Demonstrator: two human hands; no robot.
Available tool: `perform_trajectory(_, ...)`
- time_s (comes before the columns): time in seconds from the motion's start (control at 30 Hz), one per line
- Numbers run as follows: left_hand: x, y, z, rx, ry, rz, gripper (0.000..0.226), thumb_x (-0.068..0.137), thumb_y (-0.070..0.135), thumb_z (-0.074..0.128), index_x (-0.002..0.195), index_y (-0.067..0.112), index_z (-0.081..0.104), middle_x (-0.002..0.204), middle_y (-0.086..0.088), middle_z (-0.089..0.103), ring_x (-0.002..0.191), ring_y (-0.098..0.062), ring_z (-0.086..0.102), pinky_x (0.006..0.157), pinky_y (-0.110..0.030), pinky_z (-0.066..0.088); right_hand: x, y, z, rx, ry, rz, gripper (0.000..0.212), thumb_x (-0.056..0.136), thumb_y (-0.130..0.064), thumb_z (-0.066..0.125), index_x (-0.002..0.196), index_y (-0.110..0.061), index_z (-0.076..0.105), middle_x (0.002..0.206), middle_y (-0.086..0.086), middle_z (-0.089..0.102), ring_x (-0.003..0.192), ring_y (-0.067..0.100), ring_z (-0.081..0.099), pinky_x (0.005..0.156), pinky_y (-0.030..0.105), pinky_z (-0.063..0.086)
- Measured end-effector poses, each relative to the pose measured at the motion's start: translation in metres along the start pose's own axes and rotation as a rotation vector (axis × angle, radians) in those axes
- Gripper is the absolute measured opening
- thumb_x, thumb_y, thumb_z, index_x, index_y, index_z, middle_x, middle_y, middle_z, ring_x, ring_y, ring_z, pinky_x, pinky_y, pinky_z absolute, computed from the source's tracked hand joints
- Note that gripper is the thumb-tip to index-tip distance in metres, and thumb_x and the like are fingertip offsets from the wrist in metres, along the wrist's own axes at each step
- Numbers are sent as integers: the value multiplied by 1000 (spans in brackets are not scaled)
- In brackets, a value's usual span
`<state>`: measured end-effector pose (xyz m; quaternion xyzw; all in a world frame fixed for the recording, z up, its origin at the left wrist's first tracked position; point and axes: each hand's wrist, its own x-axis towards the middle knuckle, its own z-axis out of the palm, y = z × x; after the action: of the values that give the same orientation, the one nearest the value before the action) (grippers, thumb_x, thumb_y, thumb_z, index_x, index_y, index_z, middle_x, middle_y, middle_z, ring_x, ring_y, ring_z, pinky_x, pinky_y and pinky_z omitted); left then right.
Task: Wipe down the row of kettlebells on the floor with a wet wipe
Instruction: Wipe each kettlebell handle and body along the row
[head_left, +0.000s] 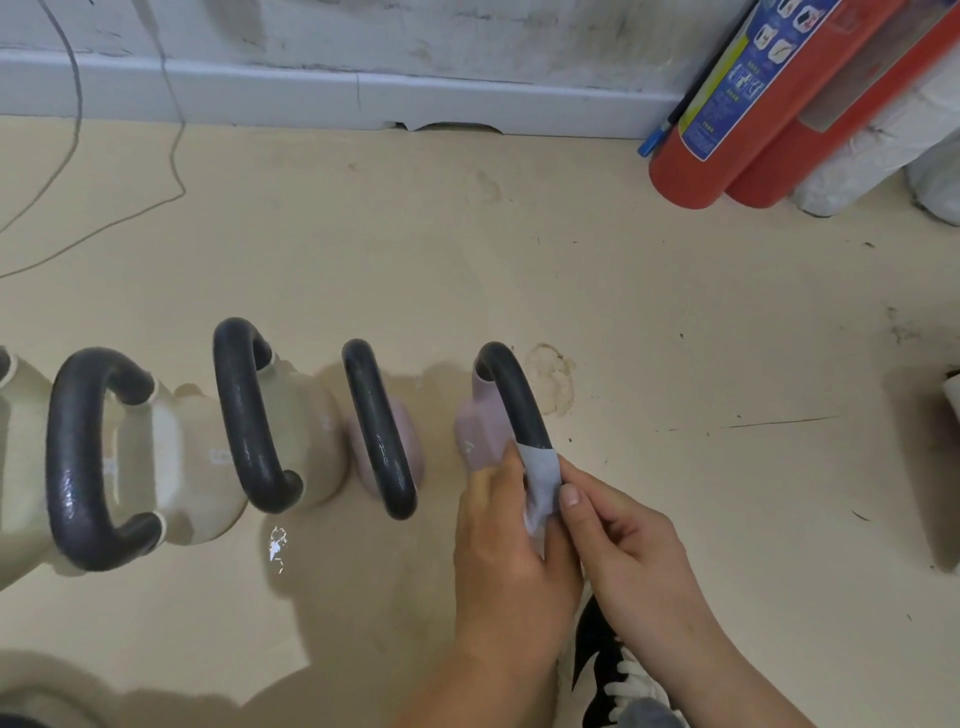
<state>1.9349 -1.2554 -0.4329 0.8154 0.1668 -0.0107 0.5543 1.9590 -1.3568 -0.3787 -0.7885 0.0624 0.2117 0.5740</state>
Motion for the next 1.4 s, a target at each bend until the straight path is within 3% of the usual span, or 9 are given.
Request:
perform_trajectory(0.23,-4,-8,2,-233,-39,-140,19,102,9,57,92,23,67,84,20,53,76,-3,56,65,-10,43,-7,2,2,-84,-40,65,39,109,-19,44,133,-40,66,115,-21,76,115,-7,65,93,7,47)
perform_trajectory(0.33,-7,-14,2,-203,-51,-127,20,105,12,51,108,26,67,85,24,55,81,6,56,70,-8,42,-10,13,3,-134,4,94,39,107,-26,48,131,-52,64,110,8,77,94,19,74,86,30,57)
perform_trajectory(0.43,-21,-27,4,-56,-40,-29,42,105,27,50,146,32,50,89,19,49,81,3,54,74,-12,43,-18,21,6,-109,24,145,30,103,-32,55,124,-39,74,94,8,78,66,13,61,71,20,43)
perform_trajectory(0.5,-33,-38,5,7,-65,21,33,102,31,51,128,14,61,81,18,47,71,-2,51,71,-15,41,-23,19,9,-48,-17,168,27,103,-25,56,111,-29,81,84,-10,78,67,0,61,70,17,46)
perform_trajectory(0.57,-46,-25,3,18,-191,-97,18,96,19,52,109,16,63,83,18,43,68,-3,50,63,-9,37,-21,19,9,-28,63,202,33,103,-18,57,101,-39,82,87,7,79,73,11,71,76,29,53)
perform_trajectory(0.77,-52,-31,2,41,-63,-89,31,94,24,56,123,29,64,95,14,56,85,-2,56,69,-8,43,-16,24,0,4,114,320,21,95,-14,65,92,-25,82,85,-3,80,82,14,73,84,36,56)
perform_trajectory(0.97,-40,12,-21,-258,-59,-63,18,87,43,58,105,39,59,90,14,69,82,-9,69,63,-19,53,-16,14,-9,148,-46,167,21,94,-14,71,74,-8,74,75,16,73,71,20,67,73,36,51)
perform_trajectory(1.2,-8,38,-46,-482,-76,-137,23,80,27,55,93,27,74,66,-5,60,63,-21,55,60,-37,49,13,-14,-23,100,-193,-13,21,89,-19,64,73,-4,67,68,19,60,68,24,51,69,37,38)
perform_trajectory(1.4,11,37,-57,-408,50,-174,18,86,16,71,73,20,61,59,-2,51,53,-10,45,48,-20,41,29,-28,-25,-65,55,-48,17,86,-14,81,72,-17,71,79,14,72,77,38,67,70,47,55)
